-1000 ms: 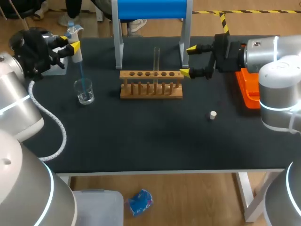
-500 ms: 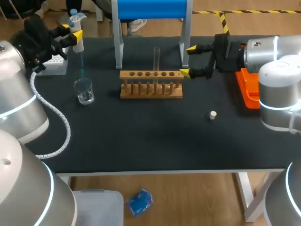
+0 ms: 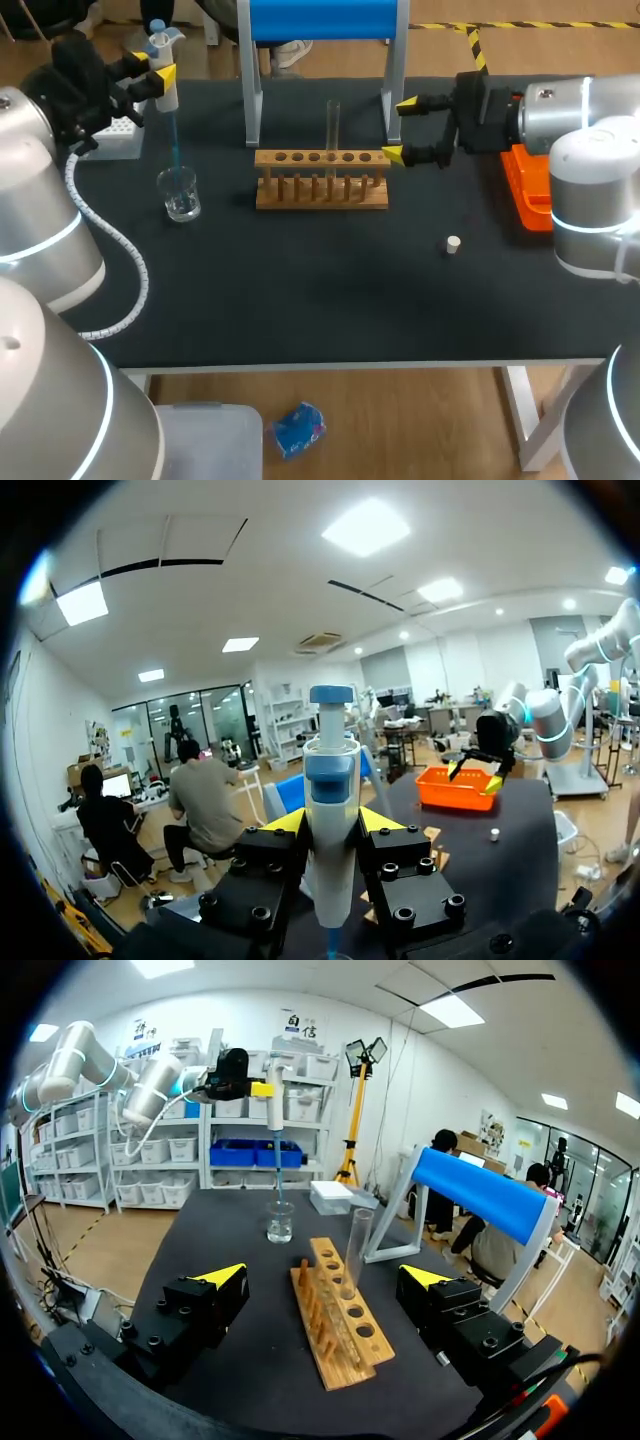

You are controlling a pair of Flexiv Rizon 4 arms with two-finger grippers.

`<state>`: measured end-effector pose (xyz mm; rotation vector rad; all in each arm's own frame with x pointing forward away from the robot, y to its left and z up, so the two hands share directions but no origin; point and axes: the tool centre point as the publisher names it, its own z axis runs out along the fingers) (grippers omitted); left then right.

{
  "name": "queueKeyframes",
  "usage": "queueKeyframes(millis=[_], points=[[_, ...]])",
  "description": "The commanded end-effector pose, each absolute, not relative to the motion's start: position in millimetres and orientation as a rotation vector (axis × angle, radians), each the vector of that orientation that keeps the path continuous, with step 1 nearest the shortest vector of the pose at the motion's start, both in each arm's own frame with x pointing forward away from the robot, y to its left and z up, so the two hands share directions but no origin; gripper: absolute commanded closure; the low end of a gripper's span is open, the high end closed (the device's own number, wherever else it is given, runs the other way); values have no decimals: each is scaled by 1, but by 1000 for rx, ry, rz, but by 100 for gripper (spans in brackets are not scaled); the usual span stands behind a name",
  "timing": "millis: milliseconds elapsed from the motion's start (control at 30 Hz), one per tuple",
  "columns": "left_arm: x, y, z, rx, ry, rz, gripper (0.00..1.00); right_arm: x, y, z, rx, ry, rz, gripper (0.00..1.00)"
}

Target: Invert the test tube, pick up the pipette, mount the tip to pipette, aspirate from beaker and dispense into the tube, eject the tip, return the pipette, and cap with the stopper.

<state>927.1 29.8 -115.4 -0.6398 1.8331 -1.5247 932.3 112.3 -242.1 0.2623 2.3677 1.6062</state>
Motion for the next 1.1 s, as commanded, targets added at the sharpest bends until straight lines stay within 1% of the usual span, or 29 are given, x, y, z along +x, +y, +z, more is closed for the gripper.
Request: queueKeyframes(millis=[33,467,700,1100], points=[[928,31,-115,-636,1836,-1528,100,932,112,-243,262,2366,1607,0],[928,31,-115,-636,1836,-1528,100,932,112,-243,262,2366,1607,0],[926,10,-68,-604,1873,-1511,100,932,112,-243,262,2366,1607,0],[952,-65,20,-526,1958,-1560,100,932,112,-243,262,2366,1607,0]])
